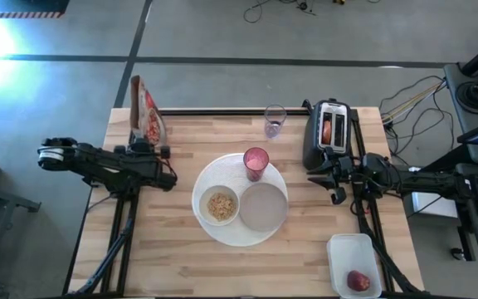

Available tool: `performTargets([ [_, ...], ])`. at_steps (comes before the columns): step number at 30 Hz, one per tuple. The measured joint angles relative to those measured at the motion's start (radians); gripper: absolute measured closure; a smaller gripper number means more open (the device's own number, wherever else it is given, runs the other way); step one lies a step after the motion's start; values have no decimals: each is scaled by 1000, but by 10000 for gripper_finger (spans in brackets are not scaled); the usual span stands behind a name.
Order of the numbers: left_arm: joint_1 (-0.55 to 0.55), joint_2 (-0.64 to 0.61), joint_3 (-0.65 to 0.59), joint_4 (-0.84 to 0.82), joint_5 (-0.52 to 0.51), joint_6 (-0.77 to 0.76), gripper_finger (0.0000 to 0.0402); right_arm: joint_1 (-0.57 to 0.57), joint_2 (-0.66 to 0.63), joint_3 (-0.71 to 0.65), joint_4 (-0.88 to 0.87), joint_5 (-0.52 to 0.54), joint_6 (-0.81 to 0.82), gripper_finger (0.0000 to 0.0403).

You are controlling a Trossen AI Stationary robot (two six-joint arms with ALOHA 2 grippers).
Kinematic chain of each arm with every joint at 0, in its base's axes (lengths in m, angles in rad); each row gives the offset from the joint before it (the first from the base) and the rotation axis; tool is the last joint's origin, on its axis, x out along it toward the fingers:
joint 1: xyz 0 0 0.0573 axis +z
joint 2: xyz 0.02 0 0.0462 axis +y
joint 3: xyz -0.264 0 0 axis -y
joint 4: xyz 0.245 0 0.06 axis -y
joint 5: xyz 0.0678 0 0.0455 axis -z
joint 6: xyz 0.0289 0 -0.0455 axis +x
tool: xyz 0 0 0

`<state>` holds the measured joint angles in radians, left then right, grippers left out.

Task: Arrange a breakfast setting
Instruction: Pour the cereal from the orange cereal box into the white bowl

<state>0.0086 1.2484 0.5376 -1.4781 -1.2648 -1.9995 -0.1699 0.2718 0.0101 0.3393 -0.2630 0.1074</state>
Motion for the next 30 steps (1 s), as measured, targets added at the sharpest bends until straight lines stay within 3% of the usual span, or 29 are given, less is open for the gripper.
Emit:
performTargets([
  [11, 0, 0, -3, 48, 21, 4, 401, 0, 0, 0, 3, 1, 13, 319],
  [16, 0, -1, 0, 47, 66, 77, 396, 0, 0, 0, 1, 0, -1, 319],
  [30, -14, 9, 56, 112, 185, 149, 276, 0, 0, 0, 0, 0, 2, 319],
])
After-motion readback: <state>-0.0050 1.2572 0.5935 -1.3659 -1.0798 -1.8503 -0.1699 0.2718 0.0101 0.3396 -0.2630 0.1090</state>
